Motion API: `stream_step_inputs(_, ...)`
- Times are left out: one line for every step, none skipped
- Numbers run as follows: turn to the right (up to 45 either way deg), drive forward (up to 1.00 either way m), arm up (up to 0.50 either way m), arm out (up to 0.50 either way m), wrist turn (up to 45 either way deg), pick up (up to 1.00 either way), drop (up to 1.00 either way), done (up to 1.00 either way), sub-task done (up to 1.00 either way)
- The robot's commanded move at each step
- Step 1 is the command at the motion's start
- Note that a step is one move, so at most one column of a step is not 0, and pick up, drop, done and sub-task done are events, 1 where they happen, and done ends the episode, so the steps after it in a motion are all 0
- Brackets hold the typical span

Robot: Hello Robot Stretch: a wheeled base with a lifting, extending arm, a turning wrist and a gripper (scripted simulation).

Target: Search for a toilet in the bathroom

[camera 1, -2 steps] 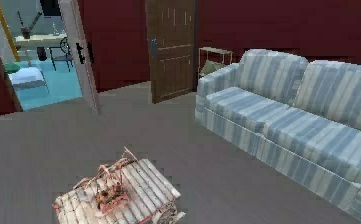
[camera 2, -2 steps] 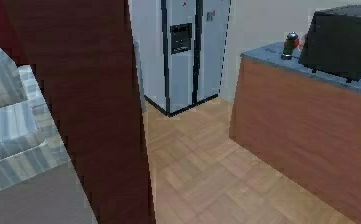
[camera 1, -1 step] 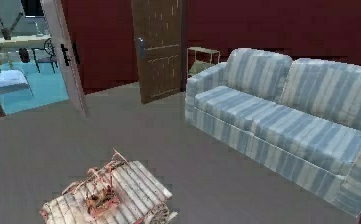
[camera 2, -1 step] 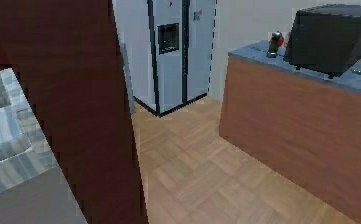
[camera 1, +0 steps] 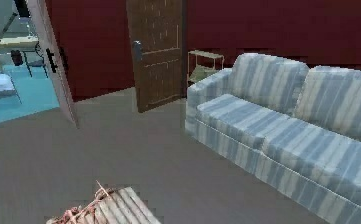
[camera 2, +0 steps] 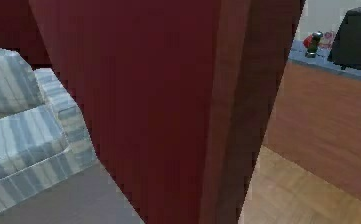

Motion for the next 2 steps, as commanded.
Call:
stream_step_inputs(18.0, 0.0, 0.0, 0.0, 0.0, 0.0, 0.0, 0.0, 0.0)
stream_step_inputs(0.0, 0.5, 0.0, 0.0, 0.0, 0.0, 0.0, 0.0, 0.0)
